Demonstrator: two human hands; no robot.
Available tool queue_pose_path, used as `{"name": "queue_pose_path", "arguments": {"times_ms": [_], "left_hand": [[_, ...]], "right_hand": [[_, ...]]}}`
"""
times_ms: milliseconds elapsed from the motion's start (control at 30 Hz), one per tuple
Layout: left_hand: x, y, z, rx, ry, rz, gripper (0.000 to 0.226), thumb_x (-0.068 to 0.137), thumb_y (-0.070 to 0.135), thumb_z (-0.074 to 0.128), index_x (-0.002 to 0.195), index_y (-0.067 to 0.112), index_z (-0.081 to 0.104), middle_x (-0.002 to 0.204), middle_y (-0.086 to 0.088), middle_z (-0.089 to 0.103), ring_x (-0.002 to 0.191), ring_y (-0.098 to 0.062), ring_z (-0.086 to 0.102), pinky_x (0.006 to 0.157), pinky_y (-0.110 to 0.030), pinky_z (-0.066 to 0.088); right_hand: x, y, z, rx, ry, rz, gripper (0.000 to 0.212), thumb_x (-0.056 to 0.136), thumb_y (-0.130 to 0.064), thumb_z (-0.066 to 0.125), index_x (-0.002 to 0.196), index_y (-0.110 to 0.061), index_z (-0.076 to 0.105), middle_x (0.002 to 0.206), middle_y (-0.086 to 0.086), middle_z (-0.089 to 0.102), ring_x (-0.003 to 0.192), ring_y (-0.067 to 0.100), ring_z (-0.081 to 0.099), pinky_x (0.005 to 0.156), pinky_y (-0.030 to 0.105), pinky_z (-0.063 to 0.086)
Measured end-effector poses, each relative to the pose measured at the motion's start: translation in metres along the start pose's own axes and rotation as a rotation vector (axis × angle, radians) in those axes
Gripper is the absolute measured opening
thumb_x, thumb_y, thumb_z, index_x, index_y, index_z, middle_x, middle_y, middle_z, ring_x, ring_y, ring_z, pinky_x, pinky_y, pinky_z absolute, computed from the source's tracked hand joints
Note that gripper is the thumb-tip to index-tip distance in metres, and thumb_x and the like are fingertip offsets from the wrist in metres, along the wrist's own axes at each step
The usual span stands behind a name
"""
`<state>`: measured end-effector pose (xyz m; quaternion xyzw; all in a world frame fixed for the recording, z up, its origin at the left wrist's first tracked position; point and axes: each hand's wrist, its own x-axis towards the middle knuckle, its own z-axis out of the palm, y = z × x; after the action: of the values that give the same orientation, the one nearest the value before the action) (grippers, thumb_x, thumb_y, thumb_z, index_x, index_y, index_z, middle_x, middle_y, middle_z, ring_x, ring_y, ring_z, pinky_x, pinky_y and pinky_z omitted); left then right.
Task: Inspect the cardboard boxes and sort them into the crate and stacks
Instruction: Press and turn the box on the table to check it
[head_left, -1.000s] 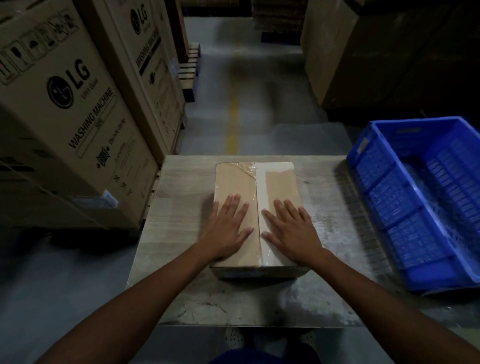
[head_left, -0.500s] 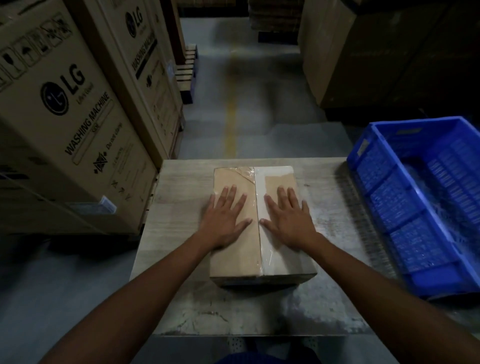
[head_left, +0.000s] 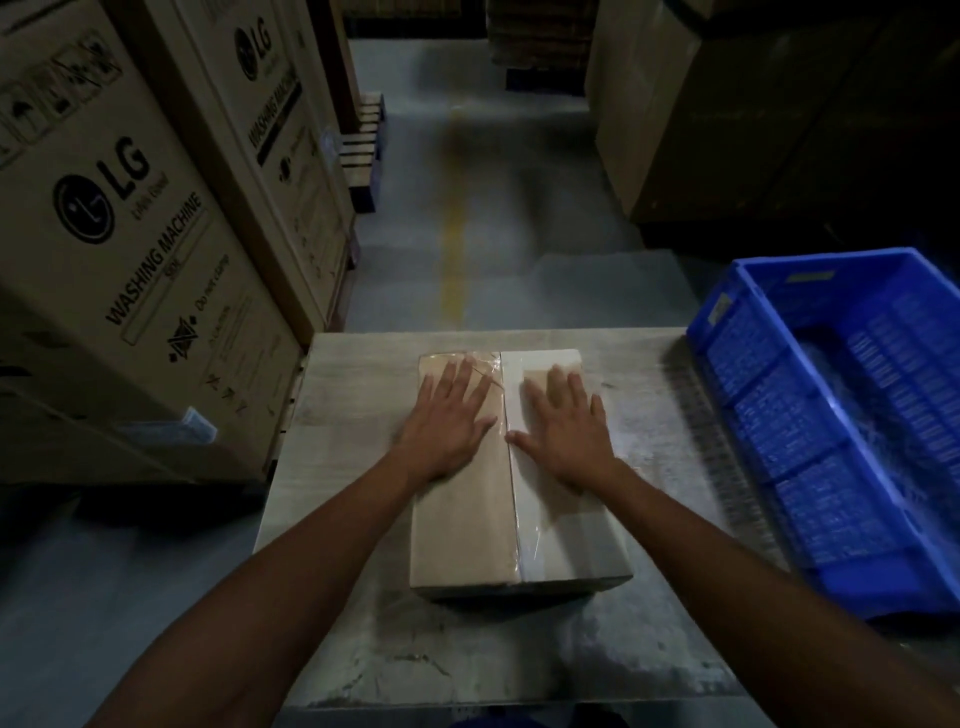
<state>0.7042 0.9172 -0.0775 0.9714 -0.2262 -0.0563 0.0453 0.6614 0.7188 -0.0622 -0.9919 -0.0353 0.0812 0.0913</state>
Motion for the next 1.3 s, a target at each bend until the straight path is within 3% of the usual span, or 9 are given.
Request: {"name": "queue_pose_path", "arguments": {"times_ms": [233, 333, 433, 533, 633, 767, 900, 1067, 1300], "left_hand": [[0.016, -0.009, -0.011, 0.105, 0.071, 0.039, 0.058, 0.1, 0.052, 0.028, 0.15, 0.024, 0.037, 0.156, -0.012, 0.035, 0.14, -0.032, 0.036, 0.107, -0.052, 0.032], [0.024, -0.006, -0.011, 0.124, 0.193, 0.077, 0.054, 0.097, 0.046, 0.03, 0.138, 0.017, 0.051, 0.135, -0.013, 0.053, 0.121, -0.034, 0.051, 0.092, -0.047, 0.04], [0.028, -0.008, -0.001, 0.058, 0.169, 0.021, 0.065, 0.097, 0.056, 0.031, 0.152, 0.021, 0.036, 0.152, -0.013, 0.04, 0.139, -0.032, 0.037, 0.111, -0.053, 0.029], [0.03, -0.012, 0.004, -0.016, 0.06, -0.045, 0.07, 0.098, 0.065, 0.022, 0.159, 0.033, 0.013, 0.166, -0.008, 0.012, 0.153, -0.03, 0.005, 0.12, -0.061, 0.006], [0.031, -0.009, 0.002, -0.033, 0.064, -0.127, 0.07, 0.098, 0.064, 0.022, 0.159, 0.031, 0.011, 0.166, -0.007, 0.014, 0.154, -0.029, 0.002, 0.12, -0.061, 0.004], [0.033, -0.008, -0.001, -0.21, 0.135, -0.418, 0.069, 0.101, 0.059, 0.026, 0.158, 0.02, 0.017, 0.164, -0.015, 0.014, 0.152, -0.033, 0.01, 0.12, -0.056, 0.012], [0.033, -0.009, -0.009, -0.472, 0.136, -0.533, 0.068, 0.101, 0.055, 0.038, 0.157, 0.018, 0.024, 0.163, -0.016, 0.015, 0.143, -0.039, 0.031, 0.112, -0.048, 0.034], [0.033, -0.014, -0.028, -1.062, 0.235, -0.887, 0.057, 0.104, 0.05, 0.036, 0.146, 0.013, 0.044, 0.147, -0.017, 0.048, 0.132, -0.037, 0.047, 0.109, -0.043, 0.039], [0.008, -0.004, -0.072, -1.228, 0.377, -0.907, 0.057, 0.105, 0.051, 0.033, 0.139, 0.01, 0.053, 0.141, -0.013, 0.054, 0.128, -0.033, 0.051, 0.107, -0.038, 0.039]], "right_hand": [[0.027, -0.001, -0.019, -0.264, 0.001, -0.077, 0.086, 0.092, -0.08, 0.022, 0.161, -0.03, 0.014, 0.16, 0.017, 0.027, 0.146, 0.039, 0.028, 0.116, 0.063, 0.019], [0.042, -0.002, -0.007, -0.243, -0.016, -0.161, 0.08, 0.095, -0.074, 0.005, 0.162, -0.03, 0.0, 0.17, 0.012, 0.001, 0.156, 0.035, 0.0, 0.121, 0.062, 0.005], [0.045, 0.005, 0.008, -0.206, -0.04, -0.211, 0.082, 0.092, -0.071, -0.007, 0.162, -0.029, -0.005, 0.17, 0.004, -0.011, 0.155, 0.028, -0.013, 0.124, 0.056, -0.001], [0.056, 0.016, -0.001, -0.167, 0.04, -0.266, 0.082, 0.092, -0.073, 0.007, 0.161, -0.03, 0.019, 0.169, 0.001, 0.014, 0.155, 0.027, 0.013, 0.12, 0.051, 0.016], [0.059, 0.02, -0.001, -0.108, 0.166, -0.292, 0.067, 0.098, -0.065, 0.025, 0.151, -0.026, 0.041, 0.16, 0.001, 0.039, 0.144, 0.025, 0.034, 0.114, 0.048, 0.027], [0.058, 0.018, 0.006, -0.022, 0.221, 0.046, 0.062, 0.098, -0.063, 0.033, 0.146, -0.025, 0.041, 0.156, 0.01, 0.039, 0.144, 0.036, 0.033, 0.111, 0.06, 0.03], [0.07, 0.025, -0.001, 0.465, 0.071, 0.47, 0.076, 0.095, -0.07, 0.042, 0.153, -0.024, 0.025, 0.151, 0.019, 0.042, 0.131, 0.047, 0.048, 0.101, 0.057, 0.046], [0.062, 0.031, -0.013, 0.835, 0.037, 0.472, 0.071, 0.1, -0.057, 0.05, 0.156, -0.018, 0.03, 0.159, 0.011, 0.039, 0.142, 0.039, 0.041, 0.113, 0.049, 0.037], [0.027, 0.015, -0.05, 0.91, 0.239, 0.425, 0.071, 0.097, -0.064, 0.047, 0.156, -0.03, 0.028, 0.16, 0.008, 0.037, 0.142, 0.037, 0.041, 0.112, 0.054, 0.04]]}}
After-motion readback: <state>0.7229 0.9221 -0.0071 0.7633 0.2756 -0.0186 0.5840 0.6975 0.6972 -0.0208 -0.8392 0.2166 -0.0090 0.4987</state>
